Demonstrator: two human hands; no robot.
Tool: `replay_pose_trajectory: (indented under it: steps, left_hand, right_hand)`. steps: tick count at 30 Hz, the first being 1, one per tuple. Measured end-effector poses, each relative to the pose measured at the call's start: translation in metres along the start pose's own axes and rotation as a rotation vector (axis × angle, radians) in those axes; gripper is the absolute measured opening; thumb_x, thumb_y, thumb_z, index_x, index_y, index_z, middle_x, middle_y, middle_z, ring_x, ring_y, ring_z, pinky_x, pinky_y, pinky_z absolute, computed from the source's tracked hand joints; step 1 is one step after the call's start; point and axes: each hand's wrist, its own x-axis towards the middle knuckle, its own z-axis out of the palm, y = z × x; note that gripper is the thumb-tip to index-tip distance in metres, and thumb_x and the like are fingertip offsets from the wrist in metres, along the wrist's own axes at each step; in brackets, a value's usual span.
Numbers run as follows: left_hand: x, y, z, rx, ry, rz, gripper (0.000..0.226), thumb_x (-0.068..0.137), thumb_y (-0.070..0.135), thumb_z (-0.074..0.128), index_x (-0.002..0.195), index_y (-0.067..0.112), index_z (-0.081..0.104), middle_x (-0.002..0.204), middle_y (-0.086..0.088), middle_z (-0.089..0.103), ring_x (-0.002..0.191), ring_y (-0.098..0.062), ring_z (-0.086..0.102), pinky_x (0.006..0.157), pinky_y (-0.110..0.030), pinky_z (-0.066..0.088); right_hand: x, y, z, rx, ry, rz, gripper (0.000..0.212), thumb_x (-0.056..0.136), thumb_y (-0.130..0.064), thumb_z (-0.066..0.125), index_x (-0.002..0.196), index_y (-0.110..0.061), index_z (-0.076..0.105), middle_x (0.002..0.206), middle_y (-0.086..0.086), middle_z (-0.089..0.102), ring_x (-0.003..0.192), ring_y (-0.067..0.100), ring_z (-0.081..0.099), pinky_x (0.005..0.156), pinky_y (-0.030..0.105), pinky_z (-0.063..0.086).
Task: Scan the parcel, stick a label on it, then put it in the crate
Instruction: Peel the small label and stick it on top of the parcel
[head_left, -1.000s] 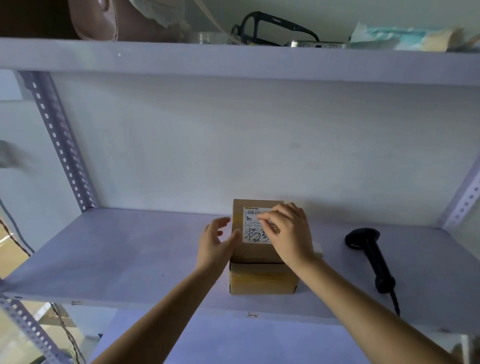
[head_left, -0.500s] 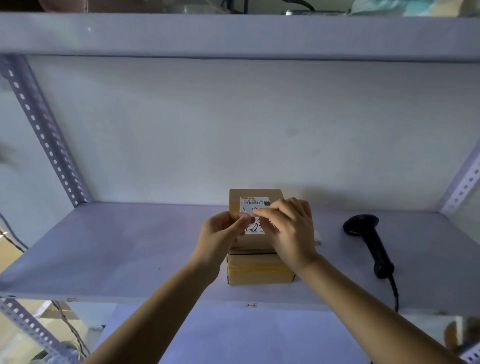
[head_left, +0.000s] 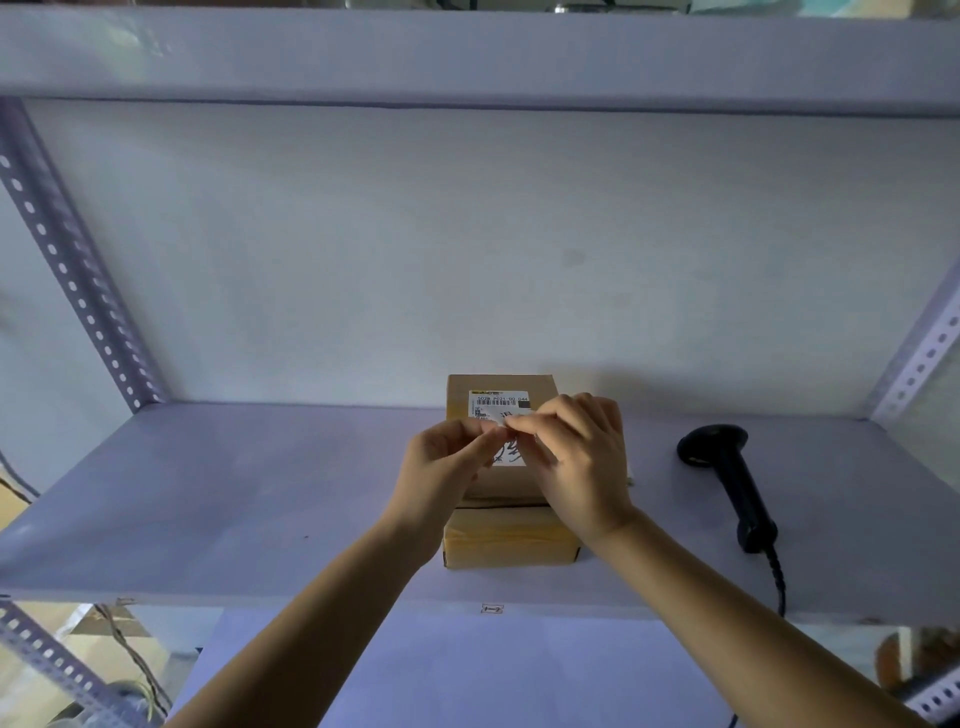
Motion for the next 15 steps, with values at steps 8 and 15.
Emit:
replay_pose_trajectory:
  steps: [8, 15]
  left_hand:
    - [0.002, -0.001, 0.003, 0.003, 0.037, 0.045, 0.023, 0.089, 0.009, 0.063, 0.069, 0.020, 0.063, 0.062, 0.008, 0.060, 0.056, 0.000, 0.051, 0.055, -0.012, 0.039]
    - [0.004, -0.006, 0.001, 0.070, 0.057, 0.125, 0.018, 0.089, 0.007, 0.063, 0.073, 0.015, 0.064, 0.056, 0.014, 0.064, 0.055, 0.000, 0.054, 0.053, -0.011, 0.041]
  right_hand:
    - [0.000, -0.005, -0.001, 0.087, -0.123, 0.090, 0.010, 0.078, -0.010, 0.077, 0.088, -0.012, 0.076, 0.080, 0.000, 0.072, 0.073, 0.024, 0.065, 0.069, 0.037, 0.046]
    - [0.000, -0.015, -0.007, 0.758, -0.371, 0.663, 0.014, 0.085, -0.022, 0.068, 0.096, -0.022, 0.076, 0.090, -0.010, 0.076, 0.084, 0.009, 0.066, 0.069, 0.009, 0.043]
